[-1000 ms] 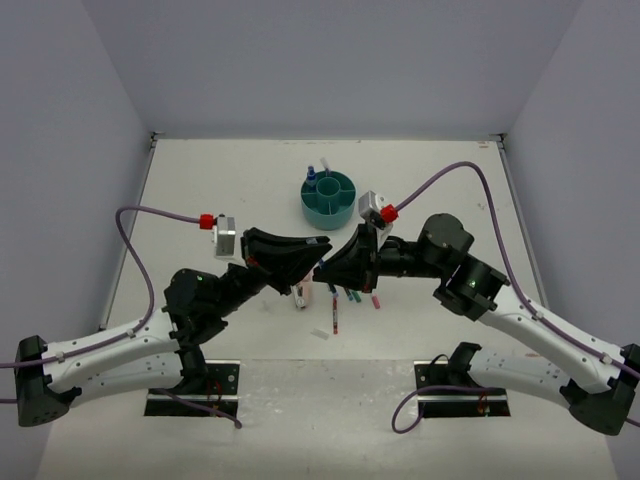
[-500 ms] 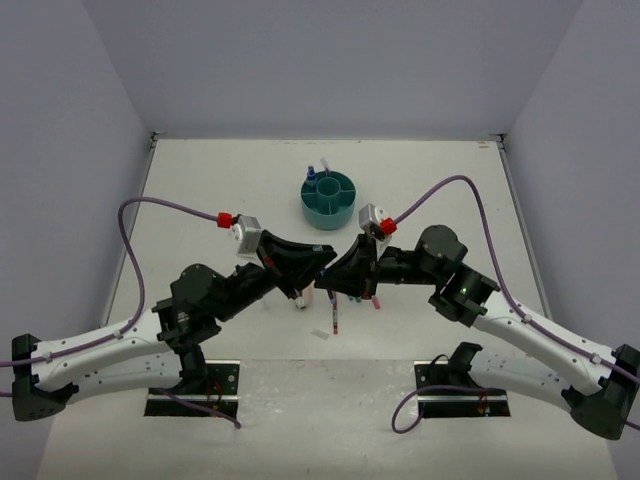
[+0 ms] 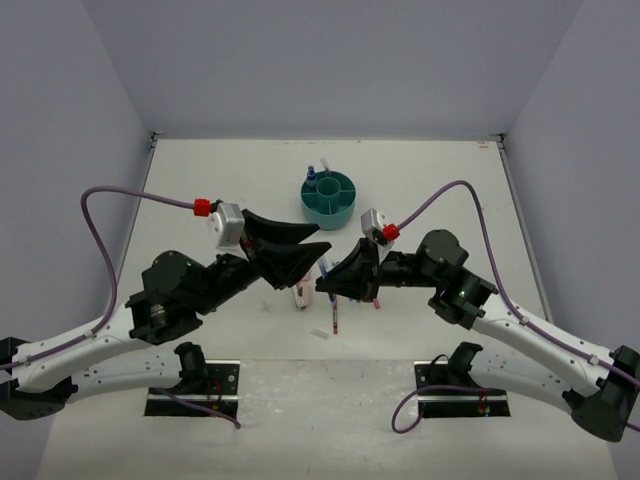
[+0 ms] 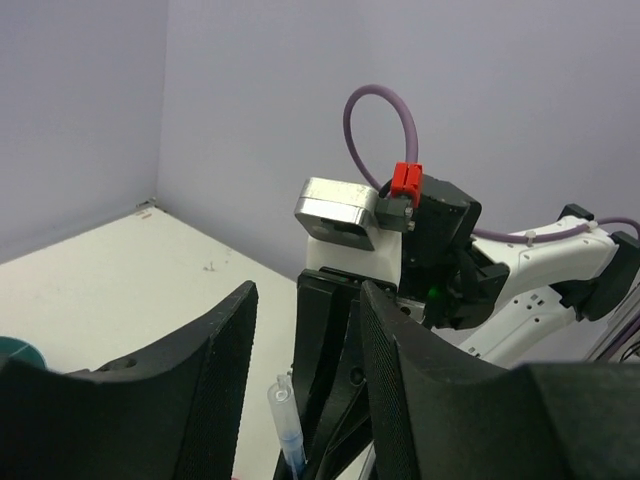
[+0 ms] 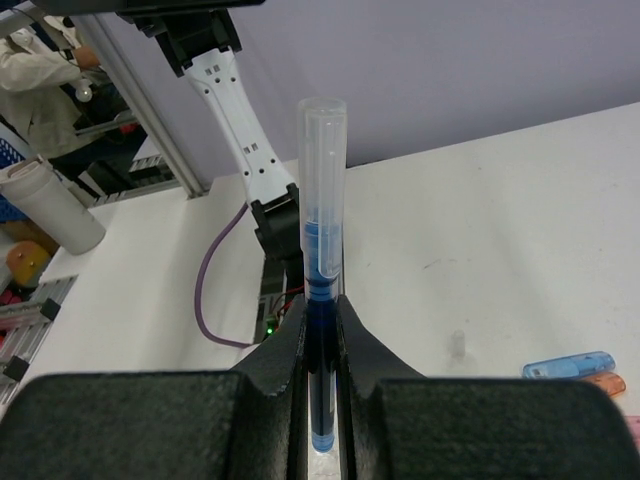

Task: Sort the stationery into containers
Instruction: Close the pen cap on the pen.

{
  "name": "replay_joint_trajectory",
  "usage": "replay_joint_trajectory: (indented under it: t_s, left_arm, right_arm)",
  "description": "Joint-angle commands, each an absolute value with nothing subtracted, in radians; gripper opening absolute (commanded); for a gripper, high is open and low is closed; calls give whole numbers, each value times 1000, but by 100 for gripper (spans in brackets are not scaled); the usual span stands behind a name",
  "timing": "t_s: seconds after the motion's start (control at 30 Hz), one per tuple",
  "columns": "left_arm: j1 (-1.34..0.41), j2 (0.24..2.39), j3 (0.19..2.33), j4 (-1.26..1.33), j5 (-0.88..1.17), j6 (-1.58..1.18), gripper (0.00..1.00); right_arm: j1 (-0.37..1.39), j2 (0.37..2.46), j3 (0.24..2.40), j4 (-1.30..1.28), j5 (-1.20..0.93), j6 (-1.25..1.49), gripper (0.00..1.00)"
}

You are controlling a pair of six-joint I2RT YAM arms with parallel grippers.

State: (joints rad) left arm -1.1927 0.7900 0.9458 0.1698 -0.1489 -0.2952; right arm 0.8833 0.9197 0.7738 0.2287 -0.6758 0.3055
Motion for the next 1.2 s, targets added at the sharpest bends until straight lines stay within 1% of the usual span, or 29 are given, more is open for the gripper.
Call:
replay_joint_trajectory:
  t_s: [0.0, 0.1, 0.17, 0.4, 0.47, 0.5, 0.53, 0.57, 0.63, 0.73, 0.77, 0.83, 0.97, 1.13, 1.17]
  left_arm:
    - [-1197, 803, 964, 139, -117, -255, 47]
    - [-1197, 798, 945, 135, -102, -256, 43]
    - [-1197, 794, 926, 135, -85, -264, 39]
    - [-1197, 793, 889, 155, -11, -273, 40]
    - [-1197, 795, 884, 156, 10, -275, 44]
    - [-1197, 795, 884, 156, 24, -275, 44]
    - [-1197, 796, 881, 159, 26, -276, 41]
    - [-1197, 797, 879, 162, 28, -276, 35]
    - [-1197, 802, 882, 160, 19, -278, 1]
    - [-1197, 804, 889, 161, 7, -278, 0]
    - [-1197, 803, 893, 161, 7, -276, 0]
    - [-1197, 805, 904, 160, 10, -272, 0]
    - [-1197, 806, 924, 154, 17, -264, 0]
    - [-1197, 816, 939, 141, 29, -255, 0]
    - [-1197, 818, 940, 140, 31, -255, 0]
  right_arm:
    - [881, 881, 774, 273, -708, 285, 0]
    - [882, 873, 776, 278, -709, 285, 0]
    - [881, 860, 775, 284, -703, 284, 0]
    - [881, 856, 785, 276, -688, 284, 0]
    - [881, 851, 785, 273, -677, 284, 0]
    - [881, 851, 785, 272, -676, 285, 0]
    - [881, 848, 786, 269, -674, 283, 0]
    - [882, 847, 788, 267, -673, 283, 0]
    - [881, 845, 788, 269, -676, 285, 0]
    - [881, 842, 783, 269, -679, 282, 0]
    - [881, 843, 782, 268, -678, 279, 2]
    - [881, 844, 778, 266, -676, 273, 12]
    - [881, 846, 766, 274, -670, 273, 38]
    - [881, 850, 765, 276, -663, 273, 52]
    - [881, 848, 765, 275, -667, 272, 50]
